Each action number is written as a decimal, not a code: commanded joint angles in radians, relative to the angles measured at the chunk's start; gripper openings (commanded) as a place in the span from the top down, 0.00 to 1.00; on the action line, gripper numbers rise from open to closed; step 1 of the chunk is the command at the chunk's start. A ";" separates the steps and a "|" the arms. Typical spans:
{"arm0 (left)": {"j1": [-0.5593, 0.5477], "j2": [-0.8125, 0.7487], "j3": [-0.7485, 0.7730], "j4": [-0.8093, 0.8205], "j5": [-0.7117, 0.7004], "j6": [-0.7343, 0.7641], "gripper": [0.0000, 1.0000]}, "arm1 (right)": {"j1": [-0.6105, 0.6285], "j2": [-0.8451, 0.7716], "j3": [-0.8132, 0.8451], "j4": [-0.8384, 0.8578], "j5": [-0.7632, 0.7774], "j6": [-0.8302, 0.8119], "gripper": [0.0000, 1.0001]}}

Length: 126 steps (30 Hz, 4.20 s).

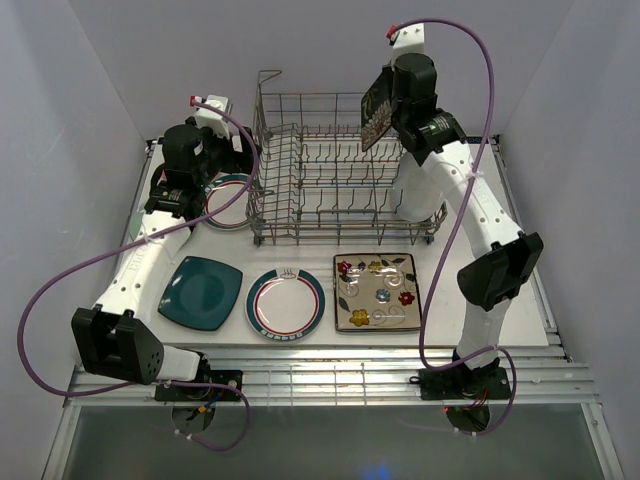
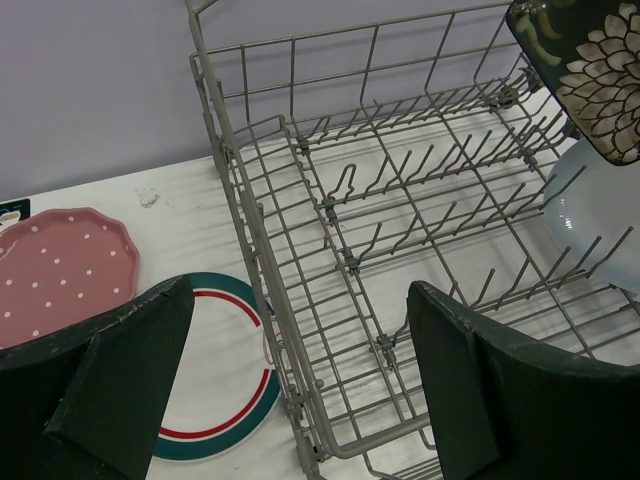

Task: Load the plates into the dish rack
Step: Insert the plate into the dish rack.

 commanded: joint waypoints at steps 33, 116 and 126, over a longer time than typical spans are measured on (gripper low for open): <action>0.003 -0.016 0.007 -0.010 0.019 0.000 0.02 | 0.004 0.172 -0.106 0.792 0.116 -0.696 0.92; -0.001 -0.006 0.007 -0.018 0.036 0.000 0.02 | -0.033 0.306 -0.306 0.871 0.136 -0.563 0.92; -0.001 -0.007 0.005 -0.018 0.031 0.002 0.02 | -0.054 0.277 -0.384 0.896 0.142 -0.475 0.92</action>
